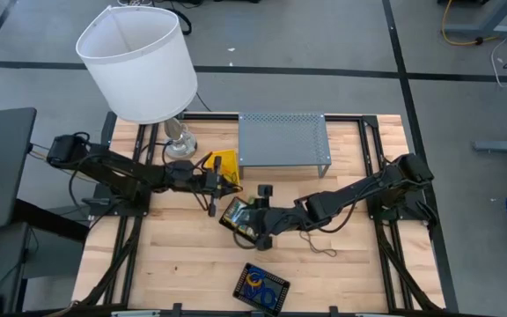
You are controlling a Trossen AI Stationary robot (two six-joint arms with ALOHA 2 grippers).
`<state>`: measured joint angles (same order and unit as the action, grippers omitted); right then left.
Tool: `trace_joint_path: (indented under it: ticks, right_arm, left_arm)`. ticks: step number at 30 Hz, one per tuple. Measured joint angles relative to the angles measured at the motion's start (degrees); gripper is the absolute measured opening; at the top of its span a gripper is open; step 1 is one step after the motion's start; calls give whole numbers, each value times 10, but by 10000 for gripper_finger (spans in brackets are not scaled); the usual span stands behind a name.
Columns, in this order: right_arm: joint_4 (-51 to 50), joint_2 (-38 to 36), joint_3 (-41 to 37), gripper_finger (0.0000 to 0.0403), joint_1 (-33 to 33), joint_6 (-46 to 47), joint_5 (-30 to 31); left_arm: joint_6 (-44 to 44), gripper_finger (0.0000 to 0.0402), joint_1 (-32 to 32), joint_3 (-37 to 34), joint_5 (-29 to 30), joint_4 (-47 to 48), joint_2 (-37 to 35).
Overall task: Pick & Place Office Desk Supplies
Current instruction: Put the orange rubber band into the yellow bin
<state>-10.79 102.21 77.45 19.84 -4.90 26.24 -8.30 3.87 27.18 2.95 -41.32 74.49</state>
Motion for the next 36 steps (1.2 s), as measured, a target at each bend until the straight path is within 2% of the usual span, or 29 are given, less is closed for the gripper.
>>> trace_joint_path:
  ticks: [3, 5, 11, 15, 23, 30, 36]
  right_arm:
    - [-38, 0, 0, 200, 0, 36, -17]
    - [-68, 0, 0, 204, 1, 62, -30]
    - [-129, 0, 0, 194, 14, 129, -56]
    - [-149, 0, 0, 185, 27, 146, -99]
    - [-192, 0, 0, 181, 48, 198, -127]
    - [-206, 0, 0, 181, 65, 211, -128]
    - [-211, 0, 0, 181, 70, 223, -128]
  left_arm:
    - [5, 1, -2, 0, 4, 49, -32]
    - [7, 1, -2, 0, 26, 85, -55]
    - [15, 1, -5, 0, 107, 219, -130]
    - [42, 1, -32, 0, 118, 294, -146]
    - [55, 1, -102, 0, 166, 368, -111]
    - [55, 3, -151, 0, 144, 357, -45]
    - [53, 38, -170, -1, 144, 306, 7]
